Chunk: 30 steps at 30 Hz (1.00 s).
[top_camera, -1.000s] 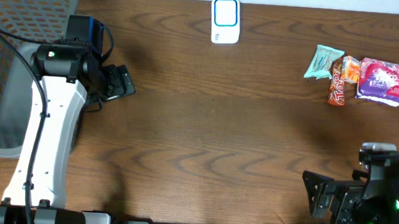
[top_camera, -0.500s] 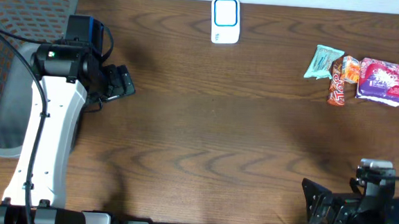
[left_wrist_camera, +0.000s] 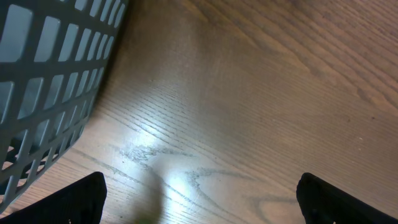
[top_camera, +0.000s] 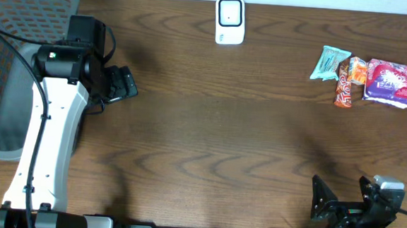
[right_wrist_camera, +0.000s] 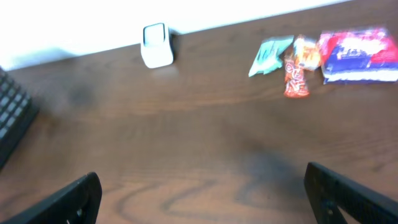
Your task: Scan the item barcode
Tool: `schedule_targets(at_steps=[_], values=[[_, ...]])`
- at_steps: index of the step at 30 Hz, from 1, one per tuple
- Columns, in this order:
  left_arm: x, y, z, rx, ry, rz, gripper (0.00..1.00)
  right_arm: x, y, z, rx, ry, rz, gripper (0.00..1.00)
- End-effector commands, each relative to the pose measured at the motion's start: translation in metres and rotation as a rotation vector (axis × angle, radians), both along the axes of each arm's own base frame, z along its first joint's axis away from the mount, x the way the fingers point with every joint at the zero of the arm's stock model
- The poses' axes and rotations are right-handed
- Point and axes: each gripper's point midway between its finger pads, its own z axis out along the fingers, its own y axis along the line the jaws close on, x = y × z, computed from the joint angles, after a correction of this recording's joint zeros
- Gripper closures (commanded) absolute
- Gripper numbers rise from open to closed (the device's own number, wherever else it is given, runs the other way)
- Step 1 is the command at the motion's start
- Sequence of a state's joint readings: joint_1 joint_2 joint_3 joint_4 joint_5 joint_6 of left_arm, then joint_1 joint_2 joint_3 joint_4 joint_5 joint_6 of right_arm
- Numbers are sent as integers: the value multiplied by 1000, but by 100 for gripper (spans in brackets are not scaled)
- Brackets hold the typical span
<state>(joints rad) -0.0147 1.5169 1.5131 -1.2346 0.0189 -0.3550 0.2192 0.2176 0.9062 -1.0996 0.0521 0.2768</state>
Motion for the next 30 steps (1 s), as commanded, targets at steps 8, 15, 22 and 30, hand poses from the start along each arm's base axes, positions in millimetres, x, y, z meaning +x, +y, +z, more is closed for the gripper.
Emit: schedule_targets(at_steps=[8, 15, 22, 30], values=[[-2, 4, -3, 17, 16, 3, 2, 30, 9, -18, -116, -122, 69, 1], [-2, 4, -3, 17, 16, 3, 2, 53, 15, -25, -110, -269, 76, 1], [-2, 4, -3, 17, 16, 3, 2, 75, 18, -46, -54, -350, 64, 1], [-2, 4, -3, 17, 16, 3, 2, 96, 24, -76, -28, -409, 91, 1]])
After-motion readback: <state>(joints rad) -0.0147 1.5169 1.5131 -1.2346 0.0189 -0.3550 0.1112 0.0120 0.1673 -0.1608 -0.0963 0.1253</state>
